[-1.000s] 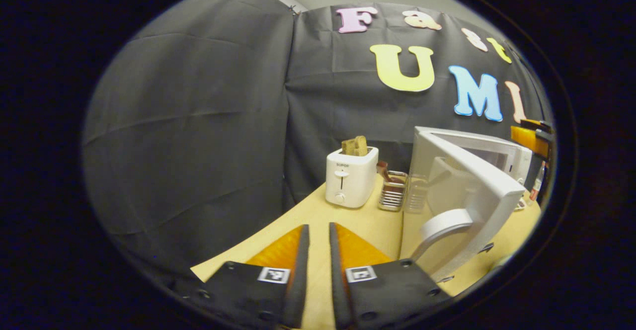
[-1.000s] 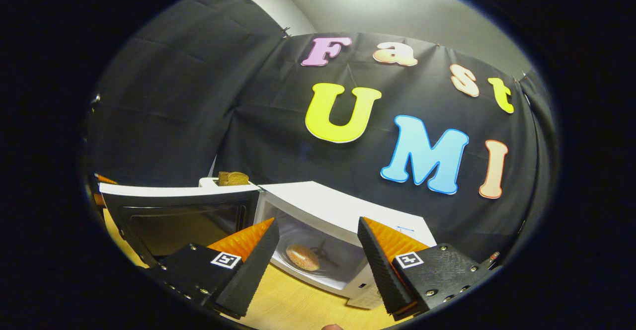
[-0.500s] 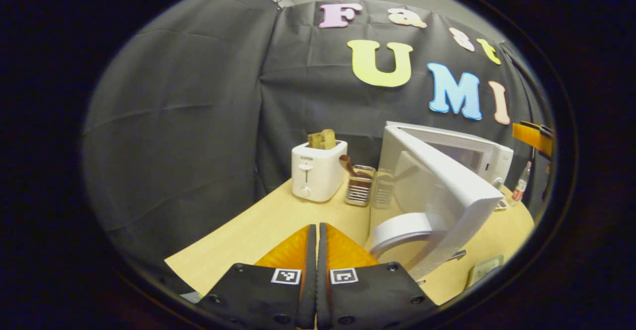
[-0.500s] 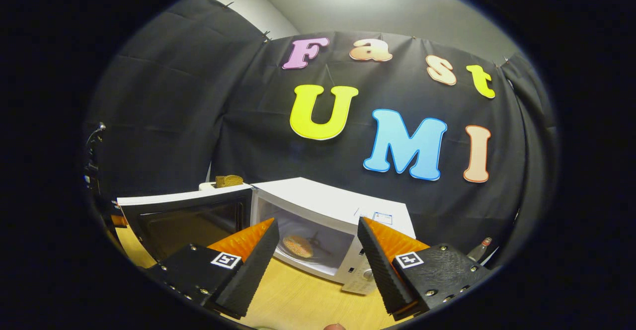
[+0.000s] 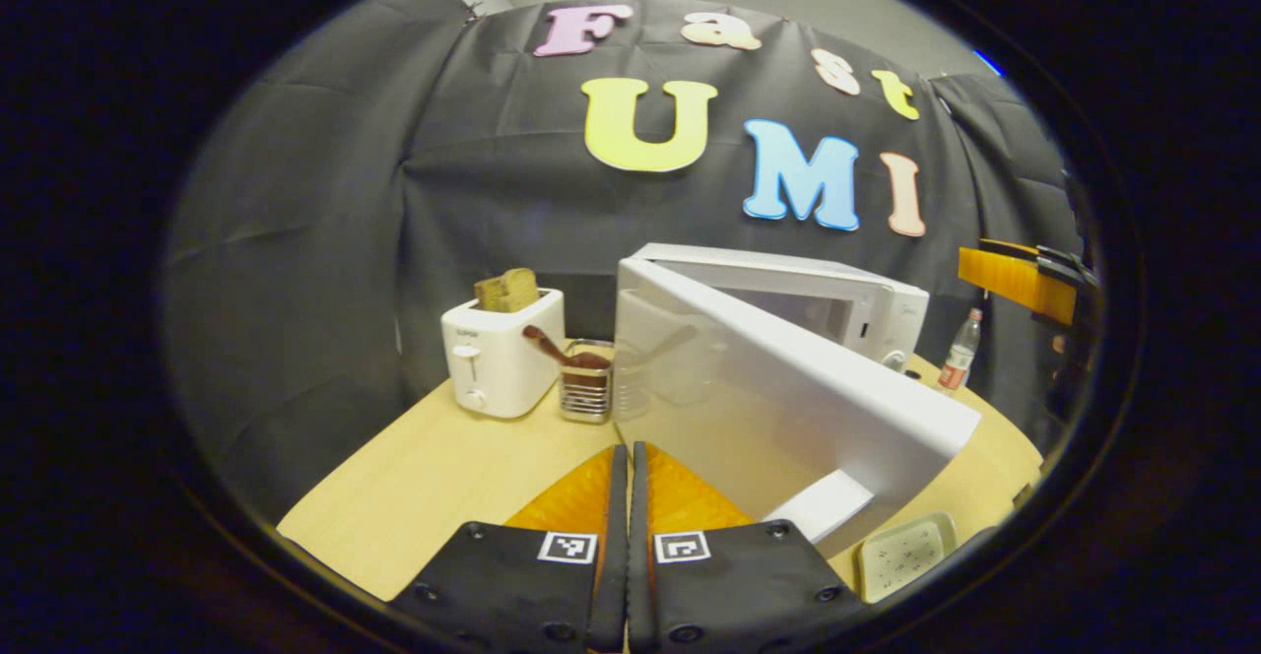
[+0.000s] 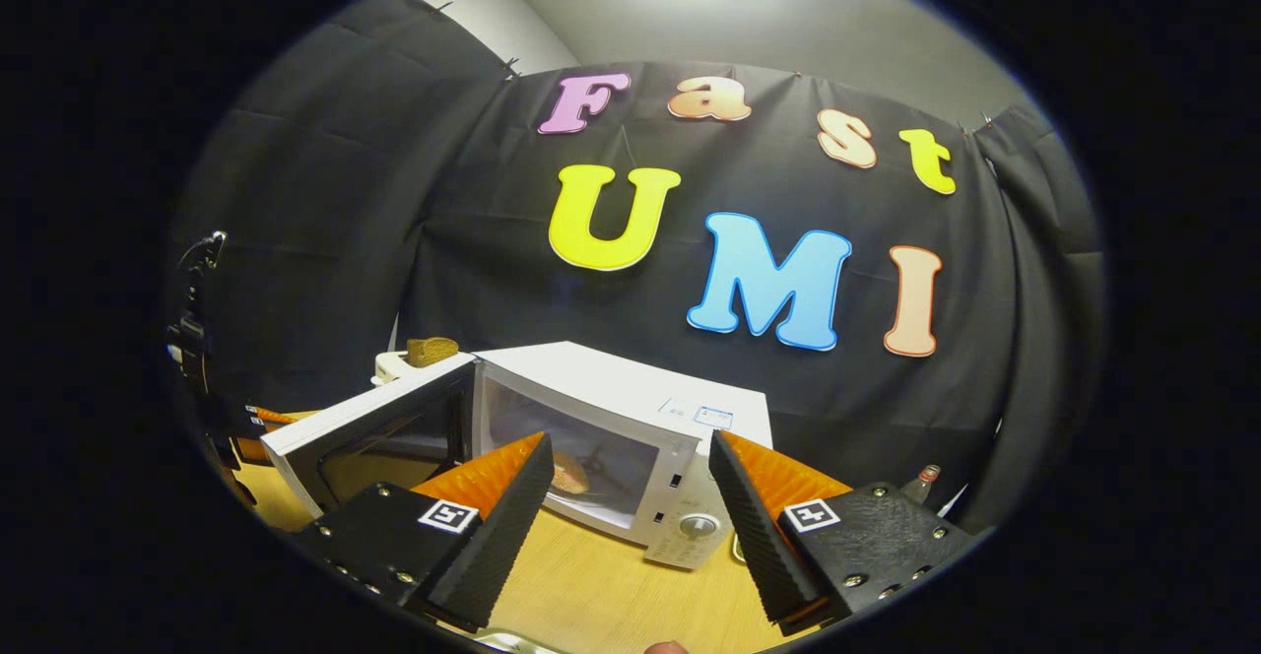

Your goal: Open the microwave oven with the left hand, put the food in, and close the microwave oven.

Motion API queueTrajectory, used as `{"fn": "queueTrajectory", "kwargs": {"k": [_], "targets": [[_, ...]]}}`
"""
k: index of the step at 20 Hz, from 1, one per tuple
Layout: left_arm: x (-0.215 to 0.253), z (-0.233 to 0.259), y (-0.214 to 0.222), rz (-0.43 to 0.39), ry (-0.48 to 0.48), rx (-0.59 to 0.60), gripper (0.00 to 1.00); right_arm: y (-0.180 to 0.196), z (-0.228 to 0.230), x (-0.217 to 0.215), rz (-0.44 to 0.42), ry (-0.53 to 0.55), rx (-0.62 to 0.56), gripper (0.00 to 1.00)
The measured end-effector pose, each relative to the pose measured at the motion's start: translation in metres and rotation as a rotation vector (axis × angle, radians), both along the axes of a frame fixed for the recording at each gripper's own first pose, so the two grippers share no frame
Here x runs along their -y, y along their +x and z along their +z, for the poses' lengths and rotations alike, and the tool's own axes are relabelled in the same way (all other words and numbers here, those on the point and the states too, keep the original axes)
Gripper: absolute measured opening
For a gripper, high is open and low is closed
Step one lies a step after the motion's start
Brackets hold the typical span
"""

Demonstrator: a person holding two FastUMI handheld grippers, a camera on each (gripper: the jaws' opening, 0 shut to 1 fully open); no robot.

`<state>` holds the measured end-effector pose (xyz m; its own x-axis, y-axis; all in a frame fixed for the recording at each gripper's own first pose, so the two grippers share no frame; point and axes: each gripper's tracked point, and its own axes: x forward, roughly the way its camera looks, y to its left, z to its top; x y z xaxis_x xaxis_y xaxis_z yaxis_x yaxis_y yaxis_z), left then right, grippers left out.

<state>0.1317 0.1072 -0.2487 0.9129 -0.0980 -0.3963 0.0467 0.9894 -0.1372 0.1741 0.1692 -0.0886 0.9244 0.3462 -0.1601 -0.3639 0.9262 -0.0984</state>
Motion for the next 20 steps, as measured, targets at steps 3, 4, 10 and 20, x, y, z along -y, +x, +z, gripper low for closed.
{"fn": "queueTrajectory", "kwargs": {"k": [3, 4, 10, 20], "targets": [[0.032, 0.01, 0.013, -0.081, 0.001, 0.028, 0.03, -0.004, 0.004, 0.013, -0.032, -0.014, 0.006, 0.97], [0.04, 0.012, 0.016, -0.105, 0.0, 0.035, 0.07, -0.005, 0.005, 0.017, -0.042, -0.018, 0.008, 0.97], [0.078, 0.017, 0.039, -0.191, -0.045, 0.053, 0.07, -0.008, 0.004, 0.049, -0.109, -0.026, -0.01, 0.97], [0.128, 0.023, 0.081, -0.314, -0.077, 0.072, 0.07, -0.013, 0.009, 0.093, -0.235, -0.035, -0.031, 0.97]]}}
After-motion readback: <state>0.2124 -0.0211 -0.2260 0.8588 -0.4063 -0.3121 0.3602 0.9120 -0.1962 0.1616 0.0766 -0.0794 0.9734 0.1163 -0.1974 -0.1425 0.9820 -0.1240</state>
